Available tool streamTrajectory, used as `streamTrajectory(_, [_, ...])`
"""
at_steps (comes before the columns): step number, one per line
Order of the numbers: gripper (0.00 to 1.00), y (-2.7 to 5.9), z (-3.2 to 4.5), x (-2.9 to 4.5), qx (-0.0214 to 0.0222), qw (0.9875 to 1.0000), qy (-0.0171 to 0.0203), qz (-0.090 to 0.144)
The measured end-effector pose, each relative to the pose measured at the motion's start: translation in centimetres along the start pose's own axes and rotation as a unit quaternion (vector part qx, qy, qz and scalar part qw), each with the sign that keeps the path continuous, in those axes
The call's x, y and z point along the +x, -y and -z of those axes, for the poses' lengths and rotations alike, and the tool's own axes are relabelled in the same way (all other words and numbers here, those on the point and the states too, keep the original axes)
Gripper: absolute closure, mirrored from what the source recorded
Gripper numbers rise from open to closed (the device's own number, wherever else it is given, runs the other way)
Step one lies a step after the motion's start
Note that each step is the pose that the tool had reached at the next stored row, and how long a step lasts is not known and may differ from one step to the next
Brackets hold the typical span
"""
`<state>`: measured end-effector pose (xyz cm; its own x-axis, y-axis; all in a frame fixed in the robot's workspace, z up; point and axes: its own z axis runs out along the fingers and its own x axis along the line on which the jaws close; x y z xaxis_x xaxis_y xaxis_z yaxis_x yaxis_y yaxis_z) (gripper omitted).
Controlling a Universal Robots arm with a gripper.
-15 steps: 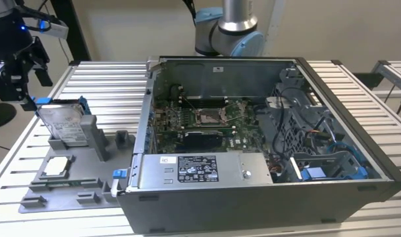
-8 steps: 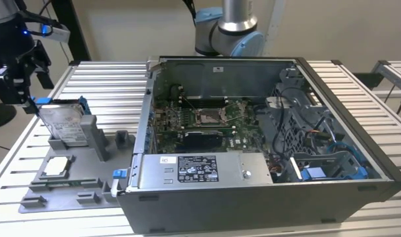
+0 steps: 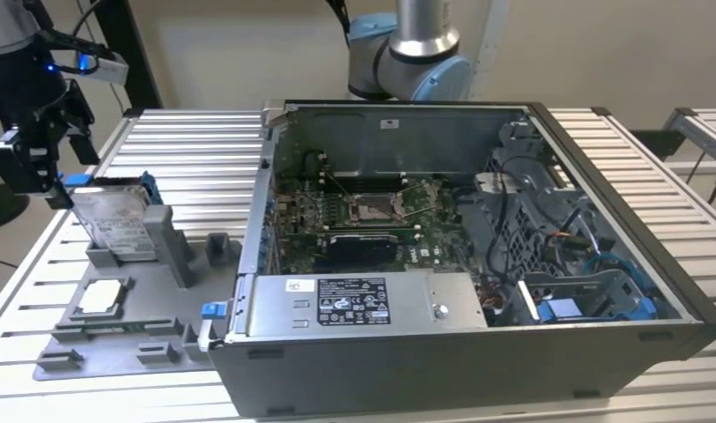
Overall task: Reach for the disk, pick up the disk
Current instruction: 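Pick up the disk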
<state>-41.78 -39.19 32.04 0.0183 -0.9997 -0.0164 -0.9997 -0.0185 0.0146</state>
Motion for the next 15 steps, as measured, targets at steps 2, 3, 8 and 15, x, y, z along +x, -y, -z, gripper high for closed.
streamTrajectory(2, [0.0,0.0,-0.24,-0.03,0.0,1.0,0.0,0.0])
streamTrajectory(3, [0.0,0.01,-0.34,-0.05,0.0,1.0,0.0,0.0])
streamTrajectory(8, [0.0,-0.02,-0.9,-0.19,0.0,1.0,0.0,0.0])
streamTrajectory(15, [0.0,-0.11,-1.71,-0.38,0.0,1.0,0.0,0.0])
